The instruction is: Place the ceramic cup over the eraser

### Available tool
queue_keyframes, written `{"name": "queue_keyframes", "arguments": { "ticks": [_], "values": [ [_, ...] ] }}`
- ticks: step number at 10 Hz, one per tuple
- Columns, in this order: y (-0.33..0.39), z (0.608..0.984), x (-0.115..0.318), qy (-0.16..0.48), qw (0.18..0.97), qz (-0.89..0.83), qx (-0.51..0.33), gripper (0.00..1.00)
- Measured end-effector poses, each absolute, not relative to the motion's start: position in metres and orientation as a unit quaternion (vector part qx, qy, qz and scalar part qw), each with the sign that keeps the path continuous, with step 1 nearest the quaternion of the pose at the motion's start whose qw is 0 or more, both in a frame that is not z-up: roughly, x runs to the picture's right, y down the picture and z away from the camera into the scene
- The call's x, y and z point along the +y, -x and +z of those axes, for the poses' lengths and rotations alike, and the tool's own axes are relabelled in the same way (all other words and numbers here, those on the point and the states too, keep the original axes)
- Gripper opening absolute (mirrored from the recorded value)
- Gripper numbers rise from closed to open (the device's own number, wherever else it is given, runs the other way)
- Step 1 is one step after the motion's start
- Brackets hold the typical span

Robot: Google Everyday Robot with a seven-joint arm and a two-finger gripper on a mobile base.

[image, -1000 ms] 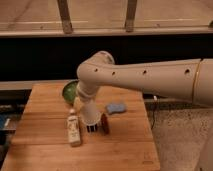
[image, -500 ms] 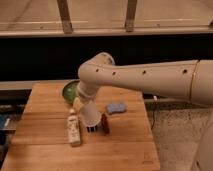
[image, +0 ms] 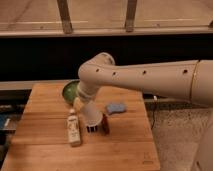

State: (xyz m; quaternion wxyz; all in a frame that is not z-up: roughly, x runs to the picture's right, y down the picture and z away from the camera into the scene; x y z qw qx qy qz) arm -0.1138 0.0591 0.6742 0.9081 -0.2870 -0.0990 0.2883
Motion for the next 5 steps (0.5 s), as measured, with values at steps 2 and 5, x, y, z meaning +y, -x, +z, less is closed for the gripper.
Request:
{"name": "queue_keyframes", "arguments": {
  "ticks": [2,5],
  "values": [
    [0.1137,0.6742,0.059,0.287,0.908,0.288,-0.099,0.8],
    [0.1138,0.674,0.0588,0.287,0.908,0.289,-0.099,0.8]
  ]
}}
